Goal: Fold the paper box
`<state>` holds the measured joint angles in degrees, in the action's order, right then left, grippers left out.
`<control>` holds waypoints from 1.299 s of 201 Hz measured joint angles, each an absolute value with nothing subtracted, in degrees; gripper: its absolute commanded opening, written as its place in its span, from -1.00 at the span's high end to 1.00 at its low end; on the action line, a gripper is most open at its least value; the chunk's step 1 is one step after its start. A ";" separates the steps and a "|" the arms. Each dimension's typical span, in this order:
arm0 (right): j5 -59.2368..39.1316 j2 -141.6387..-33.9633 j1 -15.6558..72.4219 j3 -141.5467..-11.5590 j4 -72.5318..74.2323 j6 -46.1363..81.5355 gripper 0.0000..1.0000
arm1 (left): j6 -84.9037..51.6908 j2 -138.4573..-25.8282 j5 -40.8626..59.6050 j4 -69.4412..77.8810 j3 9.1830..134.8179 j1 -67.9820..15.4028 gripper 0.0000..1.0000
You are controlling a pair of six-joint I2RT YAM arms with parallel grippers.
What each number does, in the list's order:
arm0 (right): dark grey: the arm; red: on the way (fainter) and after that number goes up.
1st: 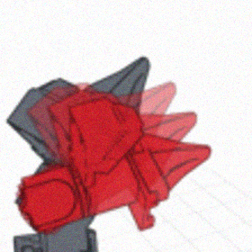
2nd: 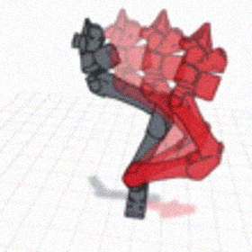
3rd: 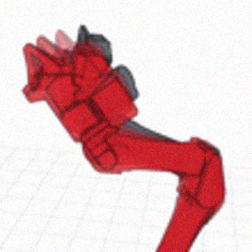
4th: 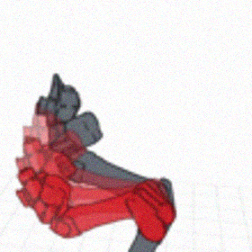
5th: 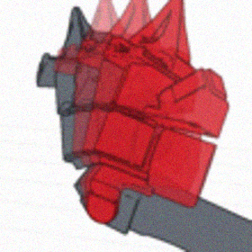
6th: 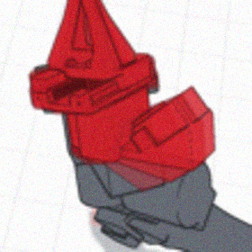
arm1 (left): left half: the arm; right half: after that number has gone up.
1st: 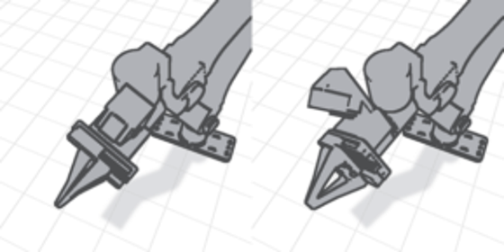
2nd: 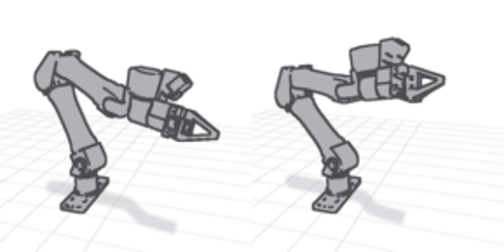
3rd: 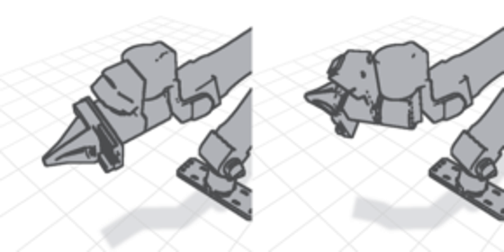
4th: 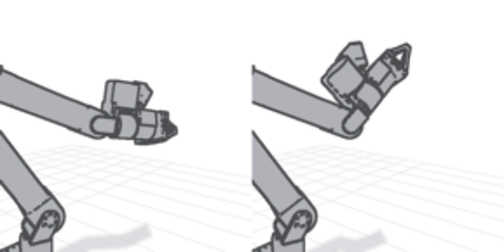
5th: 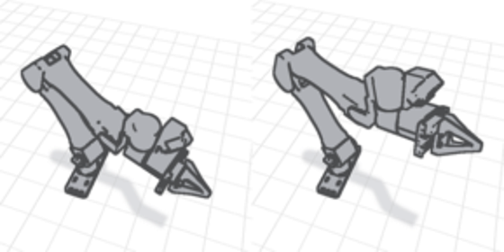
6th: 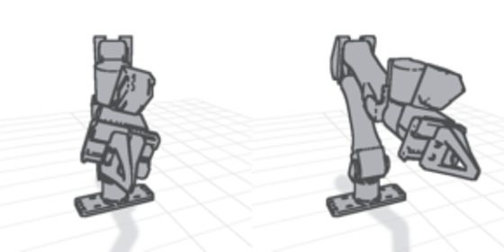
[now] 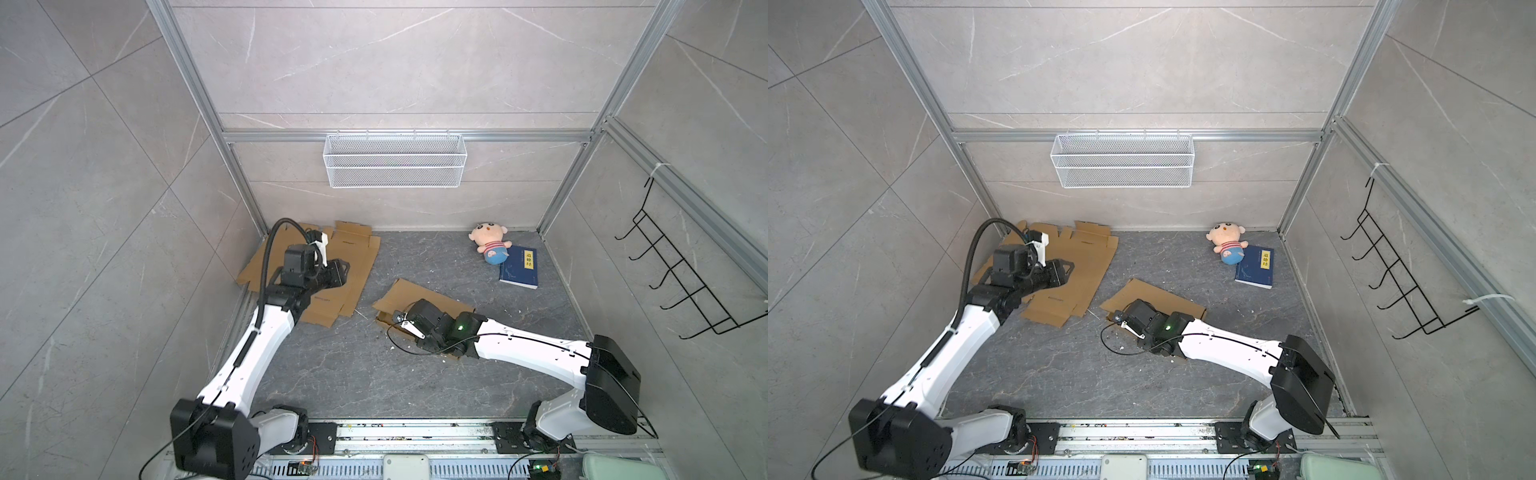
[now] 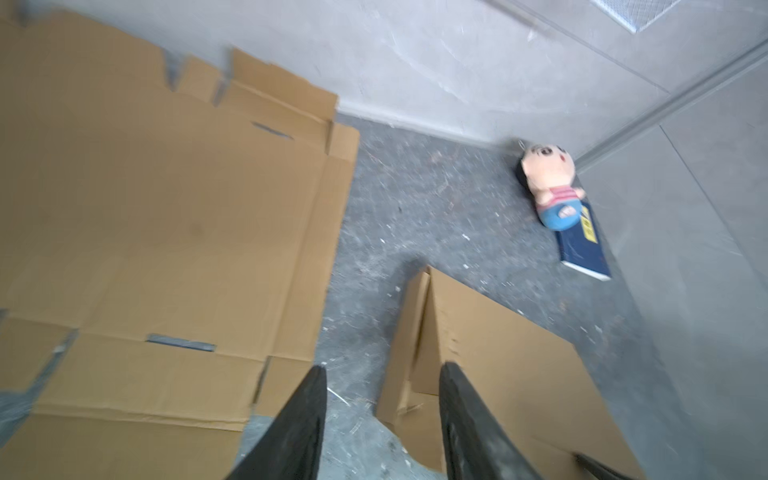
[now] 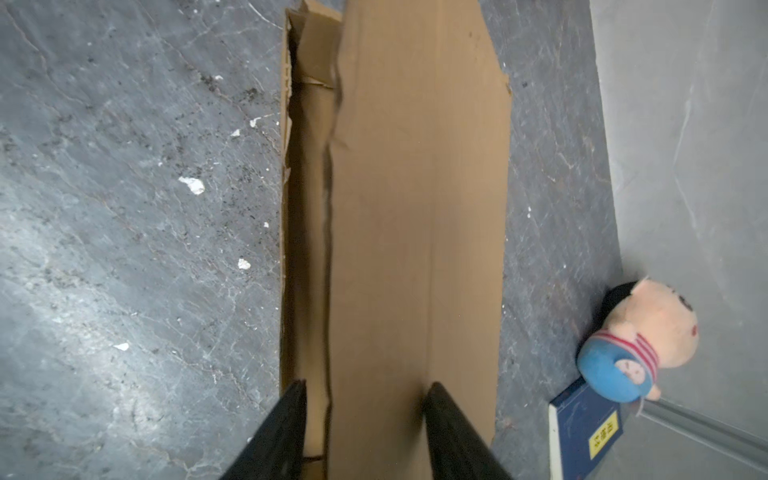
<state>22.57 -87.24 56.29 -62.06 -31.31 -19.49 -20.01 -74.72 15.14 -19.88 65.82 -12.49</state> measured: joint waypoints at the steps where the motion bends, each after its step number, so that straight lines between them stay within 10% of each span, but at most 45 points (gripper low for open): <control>1: 22.33 -87.18 56.29 -62.06 -31.35 -19.07 -0.22 | -20.01 -75.07 15.38 -19.94 66.06 -12.49 -0.03; 98: 3.75 -67.46 43.86 -62.15 -36.12 -1.98 -0.66 | -14.68 -103.57 29.17 -31.94 81.49 -20.64 -0.33; 172: -3.11 -67.09 21.98 -51.00 -40.45 28.88 -0.66 | -11.11 -107.20 29.39 -35.16 82.30 -19.99 -0.43; 261: -13.67 -76.47 18.33 -42.94 -28.73 34.59 -0.49 | -11.38 -107.31 31.46 -30.81 72.16 -20.12 -0.40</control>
